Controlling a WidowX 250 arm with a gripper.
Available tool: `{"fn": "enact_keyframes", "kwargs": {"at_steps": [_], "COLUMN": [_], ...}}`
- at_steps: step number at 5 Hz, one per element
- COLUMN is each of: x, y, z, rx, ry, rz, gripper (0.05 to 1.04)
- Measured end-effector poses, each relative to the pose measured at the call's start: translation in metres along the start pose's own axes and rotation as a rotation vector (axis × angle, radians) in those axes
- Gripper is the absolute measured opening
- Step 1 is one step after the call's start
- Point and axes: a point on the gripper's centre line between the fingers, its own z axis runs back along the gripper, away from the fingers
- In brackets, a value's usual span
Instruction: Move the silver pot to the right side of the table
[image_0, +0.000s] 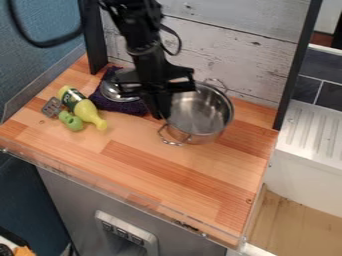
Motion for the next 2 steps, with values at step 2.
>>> {"fn": "enact_keyframes", "kwargs": {"at_steps": [2], "x": [0.02], "y": [-0.023], "z": [-0.033], "rx": [-0.002], "ry": [0.028], "rz": [0.005], "gripper": [0.072]}}
